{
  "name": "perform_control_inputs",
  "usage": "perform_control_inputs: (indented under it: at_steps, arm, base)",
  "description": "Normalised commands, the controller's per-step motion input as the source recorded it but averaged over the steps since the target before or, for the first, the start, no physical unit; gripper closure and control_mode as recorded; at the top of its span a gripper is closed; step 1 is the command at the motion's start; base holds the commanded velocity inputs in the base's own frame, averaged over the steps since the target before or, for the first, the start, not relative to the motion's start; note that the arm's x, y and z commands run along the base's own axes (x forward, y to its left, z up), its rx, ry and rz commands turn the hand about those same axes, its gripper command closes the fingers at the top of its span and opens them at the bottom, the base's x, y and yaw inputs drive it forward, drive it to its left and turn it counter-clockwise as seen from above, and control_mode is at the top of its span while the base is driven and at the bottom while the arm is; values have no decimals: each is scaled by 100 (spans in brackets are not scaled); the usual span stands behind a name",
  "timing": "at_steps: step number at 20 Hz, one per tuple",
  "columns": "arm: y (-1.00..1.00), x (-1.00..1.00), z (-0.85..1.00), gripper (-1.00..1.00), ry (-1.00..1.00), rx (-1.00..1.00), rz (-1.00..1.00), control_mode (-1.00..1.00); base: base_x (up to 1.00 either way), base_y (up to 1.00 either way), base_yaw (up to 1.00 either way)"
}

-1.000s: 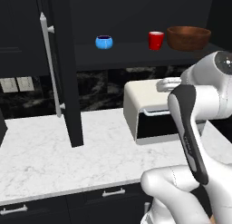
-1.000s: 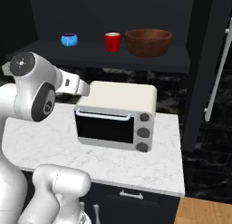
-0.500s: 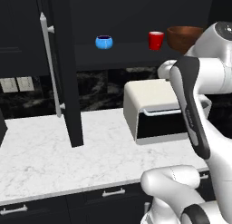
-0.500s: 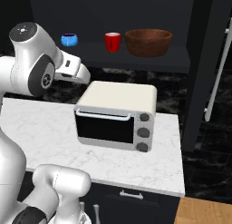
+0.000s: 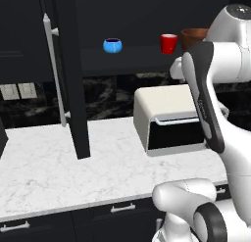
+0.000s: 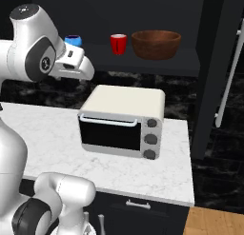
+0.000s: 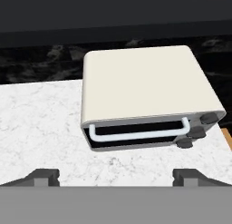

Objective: Gather all objects into one cabinet and sort the glasses and bowls to opposite sides.

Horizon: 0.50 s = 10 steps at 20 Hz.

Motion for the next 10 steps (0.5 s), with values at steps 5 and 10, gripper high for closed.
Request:
perform_control_inputs:
  at_steps: [5, 10]
  arm:
    - [0, 0, 0, -100, 0, 0, 0, 100]
    - [0, 0, 0, -100, 0, 0, 0, 100]
  base:
    - [-6, 0, 0]
    - [-48, 0, -3]
